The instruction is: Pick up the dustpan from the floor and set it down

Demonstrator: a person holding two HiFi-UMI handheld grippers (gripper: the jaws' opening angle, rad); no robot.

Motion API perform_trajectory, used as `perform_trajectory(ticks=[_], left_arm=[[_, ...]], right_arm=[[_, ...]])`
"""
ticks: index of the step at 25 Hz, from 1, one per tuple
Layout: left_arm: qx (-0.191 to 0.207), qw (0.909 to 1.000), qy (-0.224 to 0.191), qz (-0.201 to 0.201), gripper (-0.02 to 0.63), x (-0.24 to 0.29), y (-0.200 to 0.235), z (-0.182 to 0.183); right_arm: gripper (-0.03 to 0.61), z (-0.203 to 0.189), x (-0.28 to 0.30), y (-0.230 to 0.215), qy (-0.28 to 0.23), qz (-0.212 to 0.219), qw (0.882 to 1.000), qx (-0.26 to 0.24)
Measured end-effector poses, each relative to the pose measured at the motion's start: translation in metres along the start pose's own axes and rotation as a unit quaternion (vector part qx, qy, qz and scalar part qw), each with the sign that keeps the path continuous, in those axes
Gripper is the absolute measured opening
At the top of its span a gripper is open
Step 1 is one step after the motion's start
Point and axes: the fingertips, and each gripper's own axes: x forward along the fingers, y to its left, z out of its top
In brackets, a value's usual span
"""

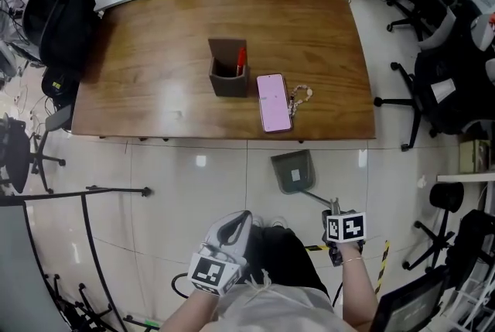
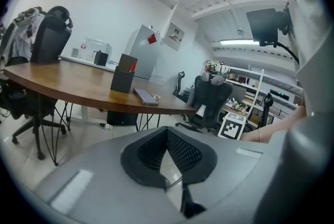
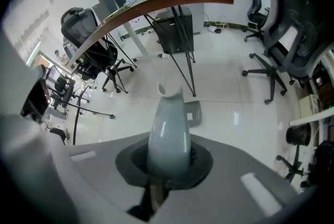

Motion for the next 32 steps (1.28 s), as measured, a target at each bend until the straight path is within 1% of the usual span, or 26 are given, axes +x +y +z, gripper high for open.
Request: perform_trajectory(ticks=[4,8,13,18,23,25,28,32], left_arm=[[-0.002,1.0,0.0,-0.003,0.015,-0.012,-0.003,0.011],[0.005,0.9999,0.002,-0.012,0.015,-0.031,-0.013,0.037],[0.032,0.9989,-0.019,-0.027,0.015,-0.063,-0.037,0.072],[0.049,0.9963,-0.067,-0.022,0.015,-0.108,-0.071,0.09],[0.09,0.9914,-0.093,-0.02,0.015,-0.159,-0.124,0.072],[0.09,0.9907,-0.101,-0.015,0.015,-0.182,-0.146,0.063],[0.082,0.9906,-0.109,-0.006,0.015,-0.216,-0.178,0.043],[0.09,0.9888,-0.118,-0.002,0.015,-0.249,-0.218,0.031]], right_arm=[[0.006,0.005,-0.012,0.013,-0.026,0.027,0.998,0.044],[0.005,0.004,-0.048,0.033,-0.041,0.043,0.996,0.064],[0.005,-0.016,-0.109,0.055,-0.062,0.055,0.994,0.07],[0.003,-0.042,-0.153,0.071,-0.089,0.056,0.994,0.038],[0.003,-0.084,-0.201,0.079,-0.14,0.058,0.988,-0.013],[0.003,-0.108,-0.221,0.083,-0.16,0.062,0.985,-0.031],[0.002,-0.146,-0.249,0.082,-0.179,0.071,0.98,-0.039],[0.002,-0.185,-0.279,0.081,-0.187,0.081,0.978,-0.048]])
